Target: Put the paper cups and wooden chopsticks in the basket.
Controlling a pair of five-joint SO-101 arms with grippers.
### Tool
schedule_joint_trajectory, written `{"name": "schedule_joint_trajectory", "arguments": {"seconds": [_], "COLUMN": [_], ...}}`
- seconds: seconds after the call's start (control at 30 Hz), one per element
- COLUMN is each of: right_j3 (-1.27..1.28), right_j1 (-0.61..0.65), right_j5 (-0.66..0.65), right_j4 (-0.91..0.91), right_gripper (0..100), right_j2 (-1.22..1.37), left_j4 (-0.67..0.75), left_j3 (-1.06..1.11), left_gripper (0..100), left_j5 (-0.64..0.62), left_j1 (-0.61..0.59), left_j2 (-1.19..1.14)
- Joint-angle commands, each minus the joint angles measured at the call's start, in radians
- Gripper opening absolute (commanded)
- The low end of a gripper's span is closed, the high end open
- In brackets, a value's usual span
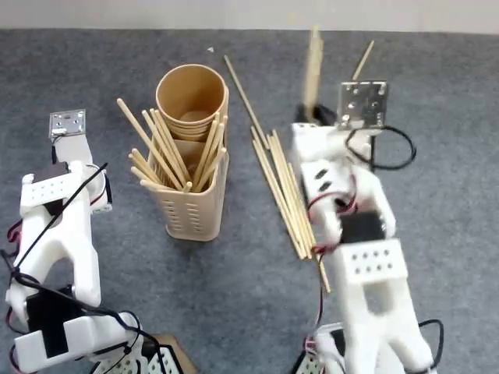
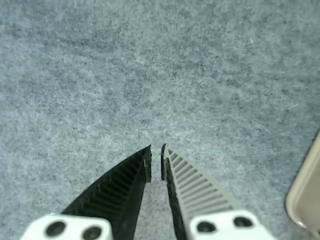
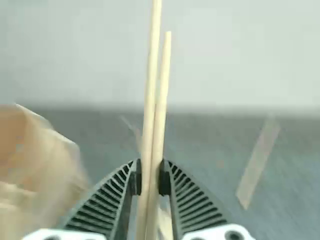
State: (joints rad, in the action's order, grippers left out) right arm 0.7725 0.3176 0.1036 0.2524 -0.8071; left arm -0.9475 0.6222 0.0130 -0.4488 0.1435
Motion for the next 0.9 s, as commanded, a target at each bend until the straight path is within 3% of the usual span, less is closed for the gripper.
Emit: {"name": "schedule_joint_trajectory", "arguments": {"seconds": [0.0,0.17,0.43,0.53,0.87], "right_j3": [-0.067,-0.064,-0.097,-0.097,-0.070], "right_j1": [0.136,0.206,0.377,0.438,0.432], "right_j5": [-0.009,-0.110,-0.114,-0.115,-0.117], "right_j4": [-0.087,-0.369,-0.410,-0.535,-0.704], "right_gripper": [0.9,0.5,0.5,0.5,3.6], "right_j2": [-0.081,-0.079,-0.074,-0.018,0.226], "left_j4": [0.009,0.009,0.012,0.012,0.012], "left_j3": [-0.004,-0.004,-0.004,-0.004,-0.004], "left_gripper": [7,7,7,7,7], "left_j5": [-0.009,-0.009,-0.009,-0.009,-0.008], "left_j1": [0.012,0.013,0.013,0.013,0.008], "left_j2": [0.008,0.008,0.008,0.008,0.008]}}
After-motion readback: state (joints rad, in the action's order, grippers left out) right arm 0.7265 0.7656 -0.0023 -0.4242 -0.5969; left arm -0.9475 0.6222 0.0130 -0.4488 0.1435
